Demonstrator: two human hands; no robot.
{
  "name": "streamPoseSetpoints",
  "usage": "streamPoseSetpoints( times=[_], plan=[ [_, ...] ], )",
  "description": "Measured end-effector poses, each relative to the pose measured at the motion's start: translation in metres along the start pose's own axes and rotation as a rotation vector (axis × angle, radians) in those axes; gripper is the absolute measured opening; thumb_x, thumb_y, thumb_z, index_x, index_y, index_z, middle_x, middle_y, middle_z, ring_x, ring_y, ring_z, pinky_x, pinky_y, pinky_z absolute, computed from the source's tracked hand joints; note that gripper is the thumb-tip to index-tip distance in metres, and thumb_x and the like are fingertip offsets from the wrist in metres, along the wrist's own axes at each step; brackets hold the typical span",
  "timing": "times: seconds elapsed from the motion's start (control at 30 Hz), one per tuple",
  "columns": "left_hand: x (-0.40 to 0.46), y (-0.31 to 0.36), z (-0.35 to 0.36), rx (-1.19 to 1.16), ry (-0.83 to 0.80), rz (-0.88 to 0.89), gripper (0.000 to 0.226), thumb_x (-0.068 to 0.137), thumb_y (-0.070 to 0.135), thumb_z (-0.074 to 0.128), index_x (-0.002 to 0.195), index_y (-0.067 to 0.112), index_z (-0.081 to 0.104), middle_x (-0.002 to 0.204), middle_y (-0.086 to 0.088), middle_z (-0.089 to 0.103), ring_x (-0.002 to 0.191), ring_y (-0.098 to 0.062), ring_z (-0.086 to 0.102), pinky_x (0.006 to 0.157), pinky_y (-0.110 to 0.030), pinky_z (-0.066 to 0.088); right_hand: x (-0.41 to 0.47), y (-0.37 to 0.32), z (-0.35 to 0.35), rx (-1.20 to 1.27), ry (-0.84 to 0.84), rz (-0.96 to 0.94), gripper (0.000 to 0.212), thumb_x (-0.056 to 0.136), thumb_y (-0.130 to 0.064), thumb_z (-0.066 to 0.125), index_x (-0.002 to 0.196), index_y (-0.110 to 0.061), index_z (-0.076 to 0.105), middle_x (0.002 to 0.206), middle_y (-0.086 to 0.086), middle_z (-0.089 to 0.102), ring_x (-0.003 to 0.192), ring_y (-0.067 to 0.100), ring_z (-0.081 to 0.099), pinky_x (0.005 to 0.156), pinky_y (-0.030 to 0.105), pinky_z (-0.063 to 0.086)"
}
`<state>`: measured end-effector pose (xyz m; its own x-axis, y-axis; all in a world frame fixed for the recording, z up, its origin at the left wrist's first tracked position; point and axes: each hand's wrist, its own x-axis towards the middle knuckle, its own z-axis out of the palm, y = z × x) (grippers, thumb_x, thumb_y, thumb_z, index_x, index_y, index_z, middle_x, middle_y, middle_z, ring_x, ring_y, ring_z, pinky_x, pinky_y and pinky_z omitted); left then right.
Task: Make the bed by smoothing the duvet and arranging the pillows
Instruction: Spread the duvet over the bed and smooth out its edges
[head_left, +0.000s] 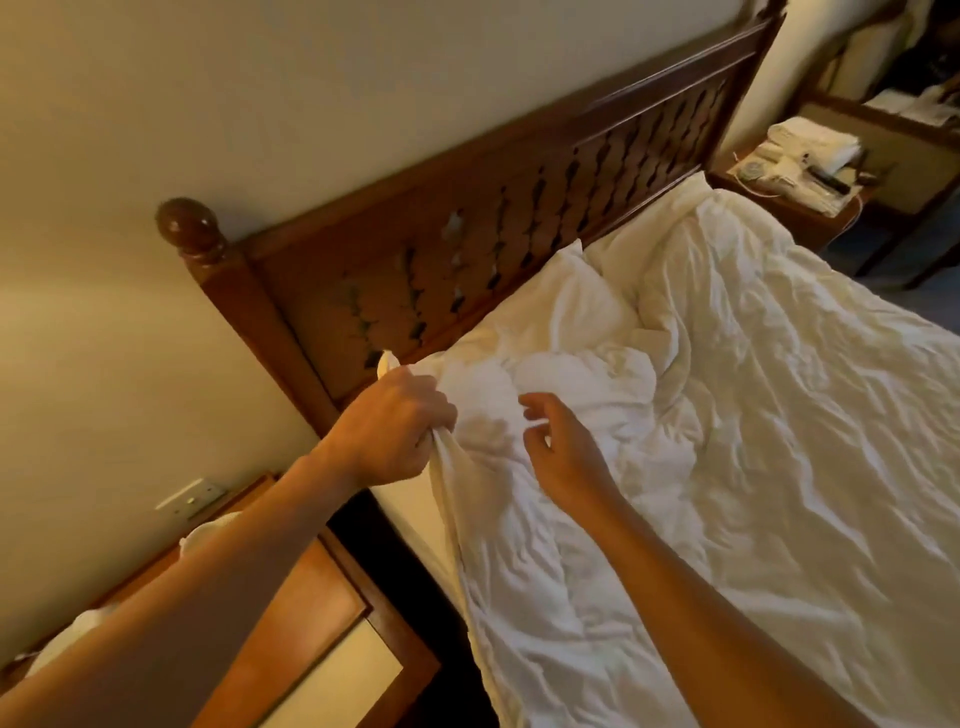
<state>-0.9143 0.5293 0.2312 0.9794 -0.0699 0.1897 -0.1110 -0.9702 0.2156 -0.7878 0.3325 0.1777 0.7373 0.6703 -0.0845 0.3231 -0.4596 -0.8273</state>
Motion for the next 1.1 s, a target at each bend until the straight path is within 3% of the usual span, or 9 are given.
streamPoseSetpoints(
  times=[0.13, 0.27, 0.33, 0.4, 0.5, 0.67, 0.77, 0.93, 1.1],
  plan=[
    [-0.037, -0.006, -0.005, -0.005, -0.083, 0.048, 0.019, 0.060, 0.014, 0.040, 0.066, 0.021, 0.056, 0.067, 0.005, 0.054, 0.070, -0.019, 0.044, 0.067, -0.039, 0.040, 0.069, -0.014, 0.018, -0.374, -0.176, -0.296, 0.061, 0.095, -0.005, 0.047, 0.150, -0.030, 0.035, 0.159, -0.006, 0.031, 0.145, 0.016, 0.028, 0.112, 0.039, 0.035],
    [-0.068, -0.025, -0.005, 0.004, -0.110, 0.042, 0.021, 0.057, 0.015, 0.043, 0.069, 0.020, 0.059, 0.068, 0.004, 0.054, 0.072, -0.020, 0.044, 0.067, -0.034, 0.035, 0.117, -0.026, 0.054, -0.641, -0.403, -0.349, 0.071, 0.097, -0.012, 0.054, 0.157, -0.030, 0.021, 0.167, -0.007, 0.008, 0.153, 0.021, 0.001, 0.121, 0.046, 0.017],
    [-0.083, -0.035, 0.001, 0.002, -0.093, 0.027, 0.020, 0.058, 0.015, 0.044, 0.070, 0.019, 0.059, 0.068, 0.004, 0.054, 0.072, -0.020, 0.044, 0.067, -0.032, 0.032, 0.131, -0.031, 0.081, -0.704, -0.501, -0.349, 0.063, 0.097, -0.014, 0.054, 0.154, -0.029, 0.031, 0.166, -0.005, 0.013, 0.153, 0.023, 0.003, 0.121, 0.045, 0.015],
    [-0.097, -0.045, 0.009, 0.012, -0.088, 0.009, 0.017, 0.060, 0.016, 0.044, 0.069, 0.020, 0.058, 0.068, 0.004, 0.052, 0.071, -0.019, 0.044, 0.066, -0.032, 0.030, 0.139, -0.034, 0.110, -0.736, -0.579, -0.323, 0.038, 0.098, -0.017, 0.051, 0.135, -0.022, 0.054, 0.156, 0.004, 0.039, 0.146, 0.032, 0.026, 0.113, 0.041, 0.028],
    [-0.118, -0.062, 0.027, 0.013, -0.109, -0.071, 0.017, 0.061, 0.019, 0.043, 0.069, 0.021, 0.058, 0.068, 0.005, 0.051, 0.072, -0.020, 0.046, 0.065, -0.034, 0.035, 0.146, -0.042, 0.147, -0.663, -0.545, -0.199, 0.026, 0.102, -0.026, 0.044, 0.120, -0.015, 0.060, 0.129, 0.014, 0.061, 0.118, 0.037, 0.055, 0.097, 0.040, 0.043],
    [-0.155, -0.088, 0.075, -0.040, -0.167, -0.246, 0.019, 0.057, 0.023, 0.048, 0.072, 0.027, 0.060, 0.069, 0.008, 0.056, 0.071, -0.019, 0.056, 0.067, -0.035, 0.045, 0.144, -0.054, 0.206, -0.658, -0.477, -0.360, 0.021, 0.100, -0.022, 0.037, 0.106, -0.019, 0.058, 0.114, 0.011, 0.063, 0.109, 0.032, 0.054, 0.098, 0.043, 0.034],
    [-0.172, -0.096, 0.115, -0.037, -0.193, -0.303, 0.007, 0.058, 0.027, 0.049, 0.064, 0.028, 0.050, 0.065, 0.011, 0.053, 0.069, -0.015, 0.054, 0.070, -0.032, 0.038, 0.137, -0.035, 0.238, -0.719, -0.493, -0.405, 0.021, 0.099, -0.018, 0.038, 0.108, -0.020, 0.057, 0.117, 0.009, 0.060, 0.114, 0.030, 0.047, 0.095, 0.044, 0.030],
    [-0.167, -0.115, 0.190, -0.049, -0.279, -0.385, 0.010, 0.060, 0.029, 0.044, 0.068, 0.031, 0.039, 0.069, 0.014, 0.044, 0.071, -0.012, 0.044, 0.067, -0.031, 0.026, 0.139, 0.001, 0.273, -0.649, -0.425, -0.450, 0.035, 0.092, -0.006, 0.049, 0.118, -0.027, 0.060, 0.122, 0.006, 0.053, 0.118, 0.027, 0.041, 0.103, 0.041, 0.029],
    [-0.128, -0.123, 0.277, -0.052, -0.448, -0.476, 0.023, 0.086, 0.025, 0.038, 0.096, 0.027, 0.058, 0.107, 0.003, 0.062, 0.107, -0.022, 0.054, 0.093, -0.038, 0.034, 0.146, 0.042, 0.289, -0.505, -0.376, -0.435, 0.029, 0.100, -0.022, 0.046, 0.127, -0.027, 0.056, 0.127, 0.000, 0.054, 0.122, 0.020, 0.041, 0.104, 0.036, 0.031]
  ],
)
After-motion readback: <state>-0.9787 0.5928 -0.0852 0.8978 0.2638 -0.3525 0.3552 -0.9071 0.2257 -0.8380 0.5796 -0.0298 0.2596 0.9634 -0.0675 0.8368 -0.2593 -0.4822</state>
